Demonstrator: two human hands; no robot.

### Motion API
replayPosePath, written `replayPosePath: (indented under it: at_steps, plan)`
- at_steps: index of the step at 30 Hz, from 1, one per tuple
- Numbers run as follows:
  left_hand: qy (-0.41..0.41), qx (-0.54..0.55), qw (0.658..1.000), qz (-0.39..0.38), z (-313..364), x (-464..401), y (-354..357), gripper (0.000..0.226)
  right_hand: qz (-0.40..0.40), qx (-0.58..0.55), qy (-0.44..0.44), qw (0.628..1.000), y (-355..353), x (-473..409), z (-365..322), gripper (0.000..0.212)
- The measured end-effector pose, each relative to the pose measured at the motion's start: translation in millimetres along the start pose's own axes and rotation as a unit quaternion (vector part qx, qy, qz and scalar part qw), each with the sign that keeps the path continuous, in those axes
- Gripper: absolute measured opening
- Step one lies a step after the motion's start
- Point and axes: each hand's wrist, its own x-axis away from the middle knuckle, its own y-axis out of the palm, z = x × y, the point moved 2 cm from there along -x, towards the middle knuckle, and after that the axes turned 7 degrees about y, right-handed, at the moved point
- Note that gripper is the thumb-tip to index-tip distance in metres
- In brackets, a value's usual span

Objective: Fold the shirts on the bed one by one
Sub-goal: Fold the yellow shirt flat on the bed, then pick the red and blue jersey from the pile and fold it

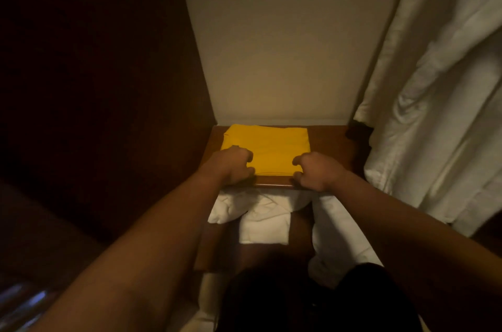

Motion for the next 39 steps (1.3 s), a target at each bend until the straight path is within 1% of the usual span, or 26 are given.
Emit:
replayPosePath:
  at_steps: [3, 6, 8, 12, 15, 17, 20, 22, 26, 27, 29, 32, 35, 39]
  plan:
    - [0.005, 0.018, 1.0, -0.011, 25.4, 44.3, -47.0, 0.041, 0.003, -0.002, -0.018, 1.0, -47.8, 43.8, -26.4, 0.028]
    - [0.009, 0.028, 0.999, -0.03, 46.2, 92.0, -91.5, 0.04, 0.006, -0.004, -0.044, 0.999, -98.6, 84.8, -54.9, 0.023]
    - [-0.002, 0.045, 0.998, -0.036, 54.5, 128.8, -123.7, 0.037, -0.013, -0.005, -0.052, 0.999, -132.8, 113.1, -75.4, 0.02]
    - [-0.051, 0.11, 0.992, -0.042, 65.5, 210.7, -187.4, 0.028, -0.049, -0.016, -0.053, 0.997, -200.2, 173.5, -117.0, 0.022]
    - [-0.065, 0.134, 0.986, -0.078, 77.4, 269.7, -224.4, 0.036, -0.072, -0.033, -0.047, 0.996, -243.2, 216.6, -145.2, 0.024]
    - [-0.064, 0.136, 0.984, -0.092, 84.3, 301.8, -242.9, 0.036, -0.074, -0.036, -0.037, 0.996, -266.3, 241.7, -162.3, 0.024]
    - [-0.064, 0.136, 0.985, -0.089, 92.7, 340.8, -262.6, 0.022, -0.076, -0.048, -0.04, 0.995, -288.3, 275.3, -185.4, 0.023]
    - [-0.075, 0.141, 0.984, -0.08, 100.6, 364.2, -270.7, 0.017, -0.077, -0.046, -0.051, 0.995, -295.1, 297.4, -199.0, 0.025]
    - [-0.103, 0.153, 0.981, -0.065, 115.2, 410.0, -271.6, 0.025, -0.082, -0.023, -0.083, 0.993, -298.8, 337.5, -223.6, 0.025]
    - [-0.112, 0.161, 0.979, -0.06, 117.2, 422.1, -267.6, 0.024, -0.086, -0.018, -0.092, 0.992, -298.6, 347.8, -229.9, 0.025]
    - [-0.141, 0.201, 0.969, -0.04, 120.5, 448.3, -255.5, 0.017, -0.095, -0.009, -0.111, 0.989, -296.9, 368.6, -242.0, 0.025]
    - [-0.19, 0.276, 0.942, -0.018, 129.3, 490.2, -232.2, 0.018, -0.11, -0.001, -0.129, 0.986, -290.0, 402.7, -258.9, 0.021]
    - [-0.209, 0.267, 0.94, -0.04, 140.4, 535.0, -215.5, 0.017, -0.132, -0.011, -0.14, 0.981, -279.8, 431.0, -277.4, 0.012]
    - [-0.234, 0.256, 0.937, -0.045, 136.1, 591.1, -204.4, 0.02, -0.143, -0.015, -0.169, 0.975, -265.9, 453.4, -314.0, 0.012]
